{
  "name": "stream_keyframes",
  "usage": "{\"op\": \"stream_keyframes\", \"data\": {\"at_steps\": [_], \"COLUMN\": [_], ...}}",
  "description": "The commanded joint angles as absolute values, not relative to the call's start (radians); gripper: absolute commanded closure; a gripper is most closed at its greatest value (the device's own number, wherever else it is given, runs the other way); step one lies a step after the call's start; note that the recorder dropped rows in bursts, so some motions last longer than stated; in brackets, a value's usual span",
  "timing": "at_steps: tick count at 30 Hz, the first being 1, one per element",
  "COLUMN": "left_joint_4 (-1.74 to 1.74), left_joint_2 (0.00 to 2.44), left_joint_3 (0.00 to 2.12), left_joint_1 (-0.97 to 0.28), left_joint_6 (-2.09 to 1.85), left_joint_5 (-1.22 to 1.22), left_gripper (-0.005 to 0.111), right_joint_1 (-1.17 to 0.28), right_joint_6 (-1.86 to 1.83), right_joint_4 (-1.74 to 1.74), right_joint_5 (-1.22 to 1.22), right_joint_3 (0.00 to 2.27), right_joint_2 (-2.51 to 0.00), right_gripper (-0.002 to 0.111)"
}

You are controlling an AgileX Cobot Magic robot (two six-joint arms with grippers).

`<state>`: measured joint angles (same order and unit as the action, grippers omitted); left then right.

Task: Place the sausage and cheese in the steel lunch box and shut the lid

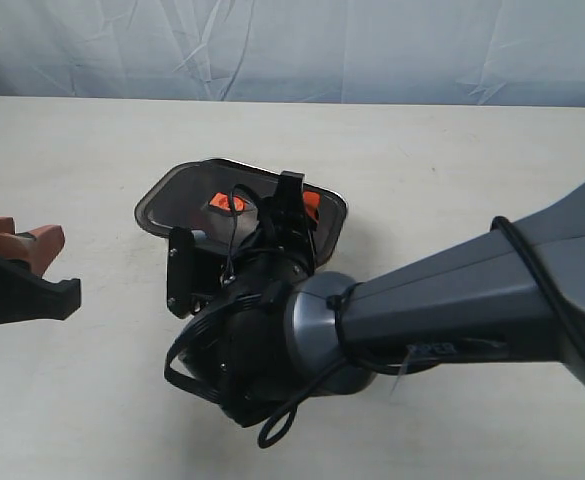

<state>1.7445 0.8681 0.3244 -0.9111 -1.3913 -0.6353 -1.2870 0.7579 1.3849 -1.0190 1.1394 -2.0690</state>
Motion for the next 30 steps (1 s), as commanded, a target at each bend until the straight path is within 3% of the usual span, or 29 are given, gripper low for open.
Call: {"op": "stream_keyframes", "data": {"at_steps": [1,16,24,30], "left_joint_4": [1.744,1.744,1.744,1.744], "left_joint_2": [0.862,0.862,0.862,0.862], "left_joint_3": [0.317,0.317,0.317,0.317], "left_joint_1": [-0.918,-0.918,-0.918,-0.918], "left_joint_6": [-1.387,-1.387,-1.387,-1.387], "left_joint_5": [-0.632,-0.632,-0.632,-0.632], "left_gripper": [0.066,0.066,0.066,0.066], "right_joint_1": [-1.287,-1.287,-1.287,-1.293], "right_joint_6": [0.758,0.774,0.779,0.756], "right_joint_4": [1.359,1.309,1.297,1.235], "right_joint_5": [-1.023,-0.954,-0.982,-0.991], "right_joint_3": [1.134,1.134,1.134,1.134], "right_joint_2": [-2.067,-2.067,-2.067,-2.067], "right_gripper": [0.044,0.044,0.016,0.015]}}
